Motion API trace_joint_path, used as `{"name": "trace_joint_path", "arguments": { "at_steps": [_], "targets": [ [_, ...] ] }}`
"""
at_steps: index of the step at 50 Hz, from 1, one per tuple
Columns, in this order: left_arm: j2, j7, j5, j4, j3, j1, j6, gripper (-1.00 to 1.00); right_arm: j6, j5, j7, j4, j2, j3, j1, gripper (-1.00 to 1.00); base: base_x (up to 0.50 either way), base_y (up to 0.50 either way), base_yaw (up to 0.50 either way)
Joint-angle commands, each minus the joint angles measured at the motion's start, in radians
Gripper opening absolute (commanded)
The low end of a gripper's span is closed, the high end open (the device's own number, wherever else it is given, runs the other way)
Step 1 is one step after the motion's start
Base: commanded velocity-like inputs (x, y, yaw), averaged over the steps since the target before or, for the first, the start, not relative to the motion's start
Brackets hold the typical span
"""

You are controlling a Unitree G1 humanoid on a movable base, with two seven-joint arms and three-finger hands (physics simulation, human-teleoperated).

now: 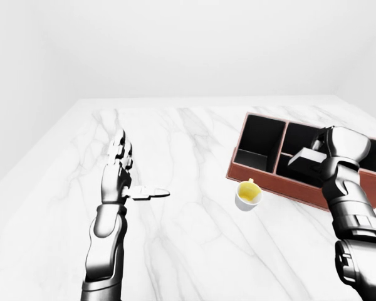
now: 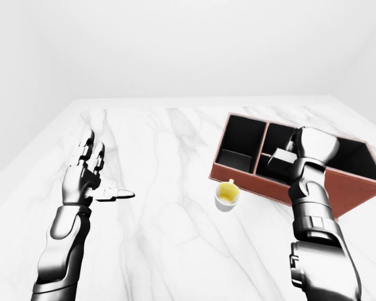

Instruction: Pick up the book and place it in the caddy.

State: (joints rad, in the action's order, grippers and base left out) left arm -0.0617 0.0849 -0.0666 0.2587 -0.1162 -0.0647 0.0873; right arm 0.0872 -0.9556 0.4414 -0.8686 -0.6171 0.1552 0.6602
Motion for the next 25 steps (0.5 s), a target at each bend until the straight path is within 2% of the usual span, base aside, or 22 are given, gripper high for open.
{"name": "trace_joint_path", "arguments": {
  "at_steps": [1, 25],
  "targets": [
    [0.0, -0.001, -0.002, -0.001, -0.001, 0.001, 0.0, 1.0, 0.0, -0.022, 0.064, -0.066, -0.001, -0.024, 0.054, -1.0, 0.0, 0.0, 0.0],
    [0.001, -0.001, 0.004, -0.005, 0.002, 0.002, 0.0, 1.0, 0.0, -0.033, 0.082, -0.263, 0.01, -0.082, 0.155, -1.0, 0.0, 0.0, 0.0]
  ]
}}
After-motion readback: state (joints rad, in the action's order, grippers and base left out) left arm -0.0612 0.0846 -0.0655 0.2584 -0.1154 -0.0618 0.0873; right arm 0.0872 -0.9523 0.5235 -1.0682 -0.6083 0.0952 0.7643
